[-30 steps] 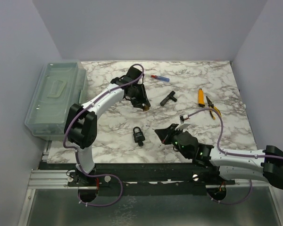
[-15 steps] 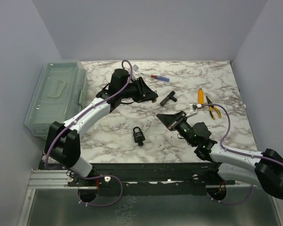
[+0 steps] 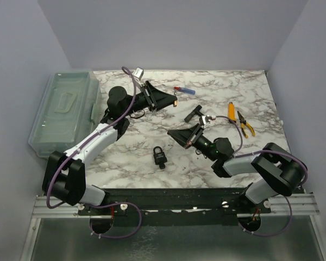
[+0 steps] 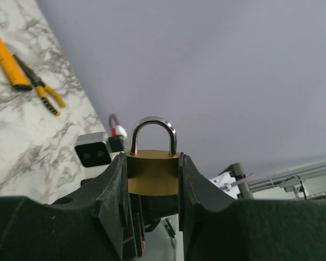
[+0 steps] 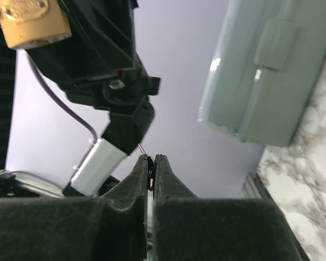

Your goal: Unlock with the key

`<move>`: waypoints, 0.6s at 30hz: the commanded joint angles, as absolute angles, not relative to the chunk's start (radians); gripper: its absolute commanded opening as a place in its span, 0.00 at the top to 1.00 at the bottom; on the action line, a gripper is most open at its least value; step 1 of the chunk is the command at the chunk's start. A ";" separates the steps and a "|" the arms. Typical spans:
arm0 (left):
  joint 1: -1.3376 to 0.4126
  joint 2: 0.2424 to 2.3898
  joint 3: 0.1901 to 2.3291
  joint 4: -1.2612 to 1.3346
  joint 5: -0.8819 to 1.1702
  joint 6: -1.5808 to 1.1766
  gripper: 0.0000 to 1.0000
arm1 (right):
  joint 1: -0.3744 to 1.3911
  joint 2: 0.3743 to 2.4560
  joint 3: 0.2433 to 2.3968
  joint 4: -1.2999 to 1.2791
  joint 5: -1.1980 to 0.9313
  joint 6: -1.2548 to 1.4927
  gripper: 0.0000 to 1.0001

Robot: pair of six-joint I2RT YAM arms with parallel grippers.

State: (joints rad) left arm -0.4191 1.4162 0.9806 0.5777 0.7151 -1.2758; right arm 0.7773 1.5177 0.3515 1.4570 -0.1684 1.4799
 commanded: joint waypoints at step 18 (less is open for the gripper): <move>-0.340 1.328 0.732 1.652 0.483 -1.739 1.00 | 0.788 1.491 0.668 1.782 -0.173 1.550 1.00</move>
